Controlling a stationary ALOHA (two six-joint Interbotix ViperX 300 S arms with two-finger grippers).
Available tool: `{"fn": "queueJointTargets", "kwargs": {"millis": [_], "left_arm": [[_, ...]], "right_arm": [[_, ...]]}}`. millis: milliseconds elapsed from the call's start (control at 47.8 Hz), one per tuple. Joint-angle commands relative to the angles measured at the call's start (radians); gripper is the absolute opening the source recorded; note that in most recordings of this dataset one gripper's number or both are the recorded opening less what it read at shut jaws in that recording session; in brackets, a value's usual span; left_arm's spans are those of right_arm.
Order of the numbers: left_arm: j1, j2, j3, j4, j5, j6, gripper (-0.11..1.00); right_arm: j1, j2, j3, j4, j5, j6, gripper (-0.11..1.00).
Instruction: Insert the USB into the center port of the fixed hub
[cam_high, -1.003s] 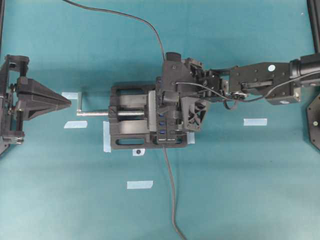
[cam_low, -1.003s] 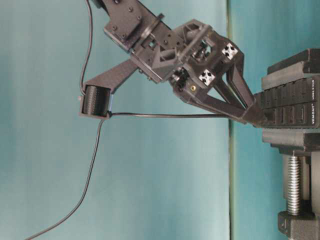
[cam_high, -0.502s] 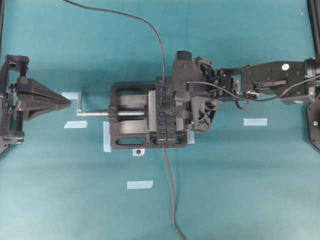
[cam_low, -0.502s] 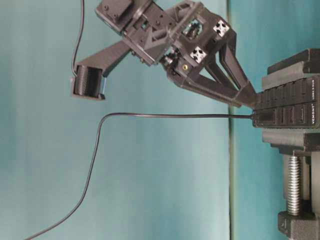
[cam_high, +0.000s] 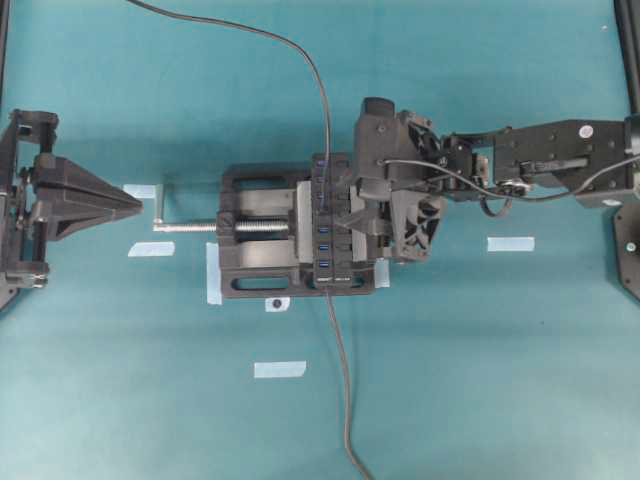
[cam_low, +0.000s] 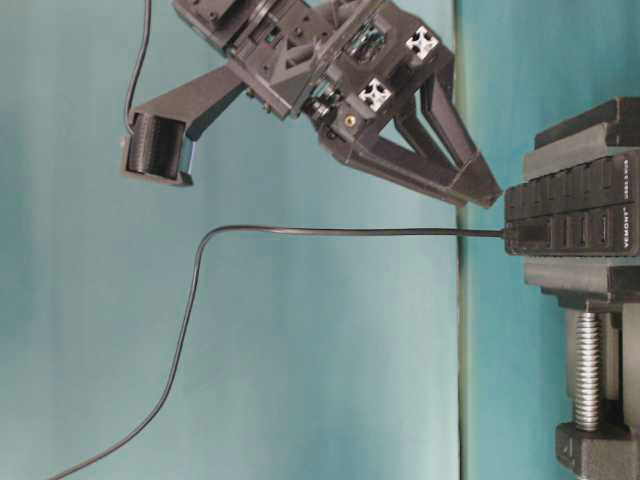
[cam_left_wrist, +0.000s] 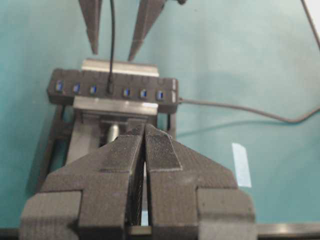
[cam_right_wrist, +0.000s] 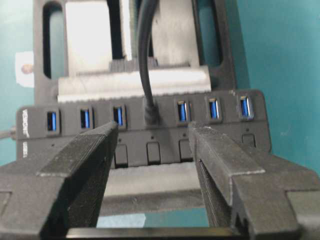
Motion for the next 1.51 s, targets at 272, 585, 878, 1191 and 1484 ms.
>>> {"fn": "queueJointTargets", "kwargs": {"millis": [272, 585, 878, 1191, 1484], "left_arm": [[0.000, 0.008, -0.017, 0.002, -0.011, -0.002, 0.00], [0.002, 0.008, -0.017, 0.002, -0.011, -0.002, 0.00], [0.000, 0.008, -0.015, 0.002, -0.012, -0.002, 0.00], [0.000, 0.008, -0.015, 0.002, -0.011, -0.002, 0.00], [0.000, 0.008, -0.017, 0.002, -0.011, -0.002, 0.00]], "right_arm": [[0.008, -0.034, -0.008, -0.002, -0.006, 0.005, 0.66], [0.008, -0.035, -0.008, -0.002, -0.005, 0.005, 0.66], [0.011, -0.044, -0.008, -0.002, -0.006, 0.005, 0.66], [0.011, -0.061, 0.000, -0.002, -0.006, 0.005, 0.66], [0.012, -0.074, 0.008, -0.002, -0.006, 0.006, 0.66]]}}
